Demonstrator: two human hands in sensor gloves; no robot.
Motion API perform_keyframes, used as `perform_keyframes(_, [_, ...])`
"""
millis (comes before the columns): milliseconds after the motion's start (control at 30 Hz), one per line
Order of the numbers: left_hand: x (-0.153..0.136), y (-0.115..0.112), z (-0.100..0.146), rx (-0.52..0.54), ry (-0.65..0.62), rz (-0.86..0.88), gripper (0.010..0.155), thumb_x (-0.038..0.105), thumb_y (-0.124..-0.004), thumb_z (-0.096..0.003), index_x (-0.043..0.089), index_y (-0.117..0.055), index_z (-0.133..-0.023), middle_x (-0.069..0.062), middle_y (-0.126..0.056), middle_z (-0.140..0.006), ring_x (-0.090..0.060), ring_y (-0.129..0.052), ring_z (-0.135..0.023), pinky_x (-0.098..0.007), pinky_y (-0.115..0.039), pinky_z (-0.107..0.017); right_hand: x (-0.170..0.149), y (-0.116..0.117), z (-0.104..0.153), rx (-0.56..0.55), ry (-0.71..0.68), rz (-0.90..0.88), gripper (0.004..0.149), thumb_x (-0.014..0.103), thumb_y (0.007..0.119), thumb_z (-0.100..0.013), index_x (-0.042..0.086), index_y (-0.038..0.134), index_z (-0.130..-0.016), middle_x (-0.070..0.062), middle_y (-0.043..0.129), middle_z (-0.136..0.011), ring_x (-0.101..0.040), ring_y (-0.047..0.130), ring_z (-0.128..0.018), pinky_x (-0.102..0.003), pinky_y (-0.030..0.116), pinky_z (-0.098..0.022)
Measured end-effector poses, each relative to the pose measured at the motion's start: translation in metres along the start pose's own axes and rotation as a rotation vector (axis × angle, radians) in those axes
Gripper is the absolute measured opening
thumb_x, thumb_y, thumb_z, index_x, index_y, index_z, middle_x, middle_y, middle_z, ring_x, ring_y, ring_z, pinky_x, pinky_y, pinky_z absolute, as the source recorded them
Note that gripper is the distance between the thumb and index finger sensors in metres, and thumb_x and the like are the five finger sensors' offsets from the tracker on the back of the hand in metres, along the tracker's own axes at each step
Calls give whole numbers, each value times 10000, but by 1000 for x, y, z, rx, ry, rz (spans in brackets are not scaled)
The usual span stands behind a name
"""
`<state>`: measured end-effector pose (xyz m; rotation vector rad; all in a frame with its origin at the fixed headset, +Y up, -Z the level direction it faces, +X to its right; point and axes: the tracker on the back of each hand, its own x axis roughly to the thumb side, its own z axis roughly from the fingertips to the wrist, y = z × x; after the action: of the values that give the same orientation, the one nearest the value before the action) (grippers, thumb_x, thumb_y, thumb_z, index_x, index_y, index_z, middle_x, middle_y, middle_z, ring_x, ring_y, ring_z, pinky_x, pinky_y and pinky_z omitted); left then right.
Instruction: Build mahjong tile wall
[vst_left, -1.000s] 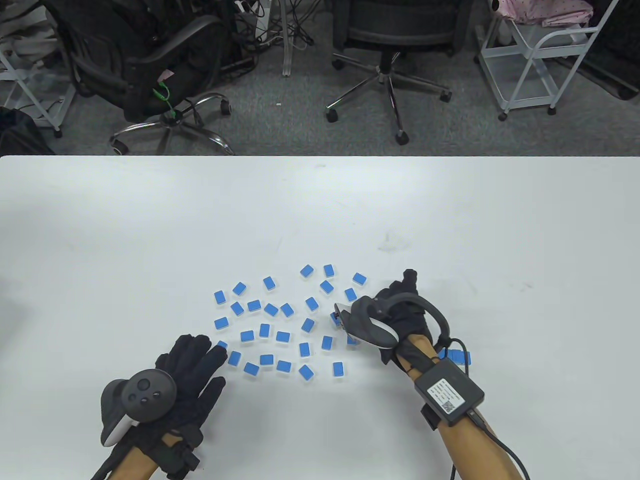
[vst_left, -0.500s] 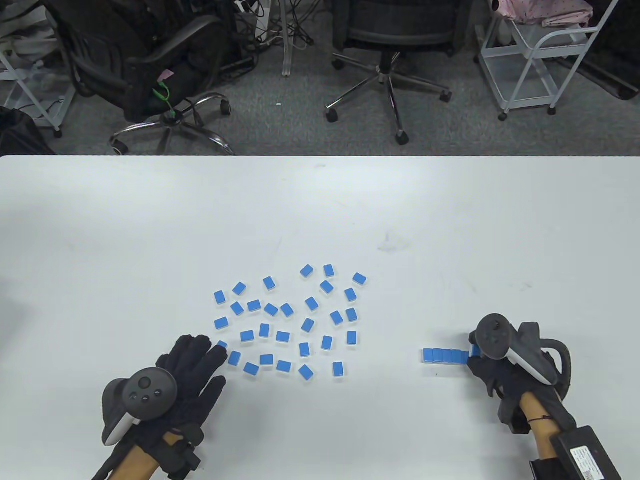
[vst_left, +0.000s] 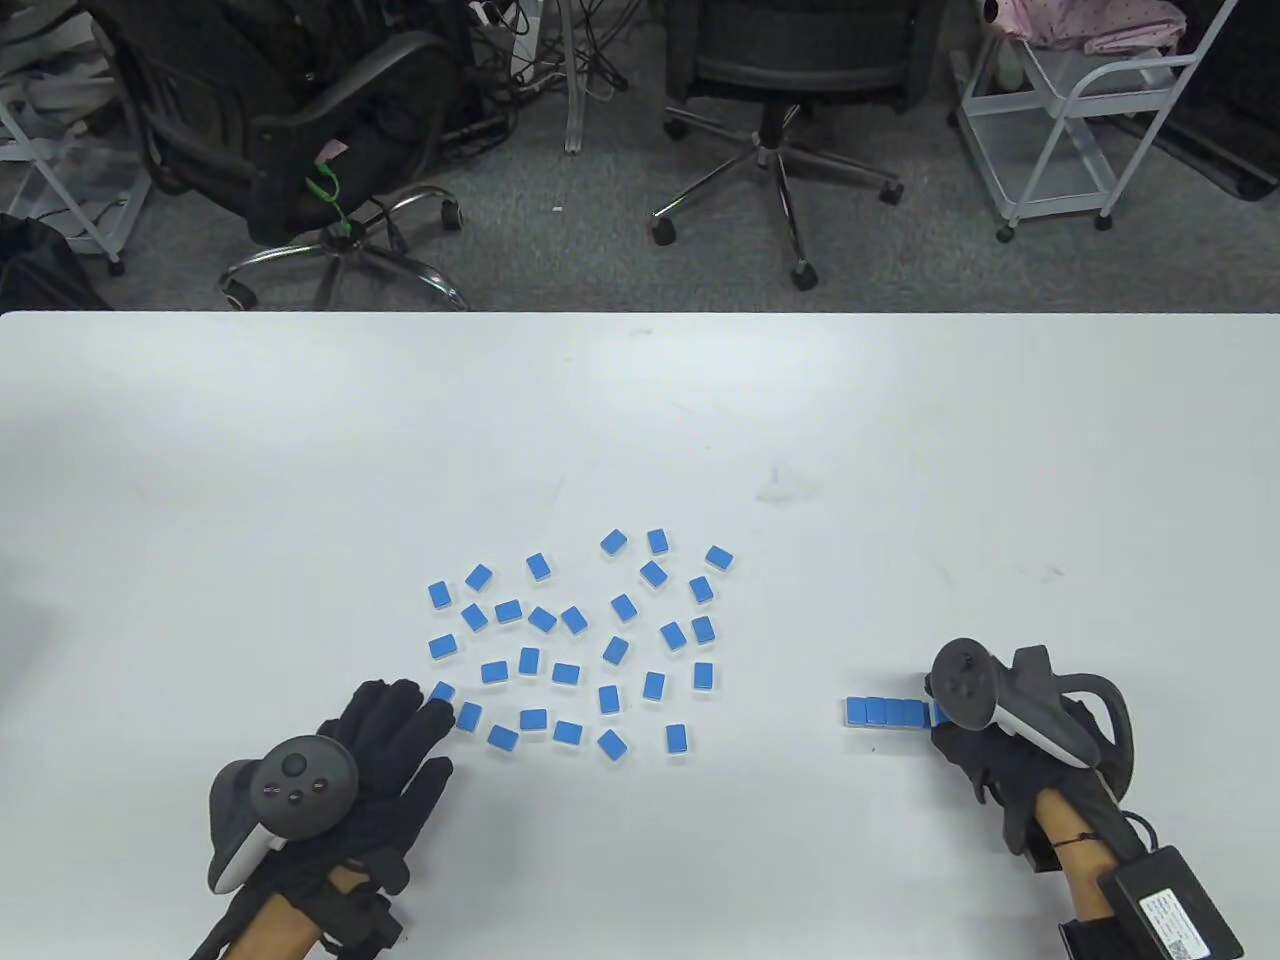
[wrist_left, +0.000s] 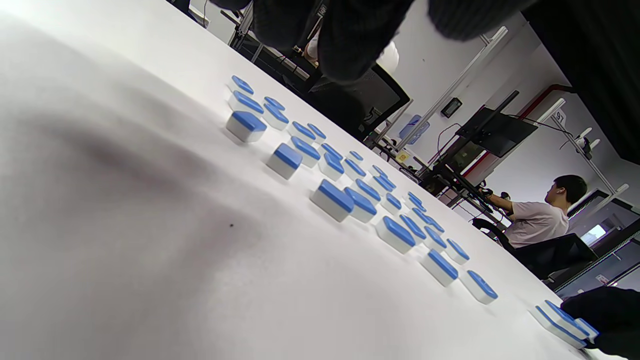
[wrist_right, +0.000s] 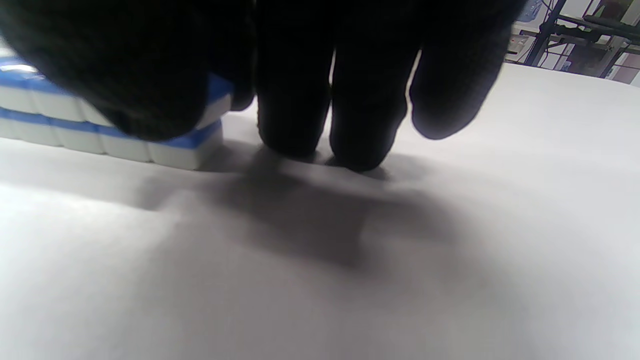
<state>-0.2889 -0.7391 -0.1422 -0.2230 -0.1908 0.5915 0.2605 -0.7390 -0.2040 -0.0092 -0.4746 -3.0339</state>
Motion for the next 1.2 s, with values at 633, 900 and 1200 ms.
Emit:
perform_keyframes(633, [0, 0, 1, -6, 1, 3, 667, 592, -556, -512, 309, -548, -1116, -29, -355, -1225, -330, -217, -1139, -649, -218, -772, 5, 3, 0, -11, -13, 21, 567, 465, 861, -335, 364, 691, -867, -15, 866, -901, -353, 919, -801, -592, 738, -647])
perform_keyframes(900, [-1, 1, 2, -3, 4, 5, 666, 592, -556, -511, 311, -547, -1115, -29, -356, -1225, -329, -217, -1139, -649, -217, -773, 2, 1, 2, 13, -1, -14, 641, 495, 851, -326, 364, 632, -914, -19, 837, -934, -361, 910, -815, -599, 725, -650])
perform_keyframes(1200, [0, 1, 3, 5, -1, 2, 668, 591, -557, -511, 308, -549, -1115, -29, -356, -1225, -331, -217, -1139, -649, -218, -772, 7, -16, 18, -226, 15, -34, 630, 512, 831, -321, 334, 670, -904, -18, 850, -915, -329, 881, -838, -625, 674, -671])
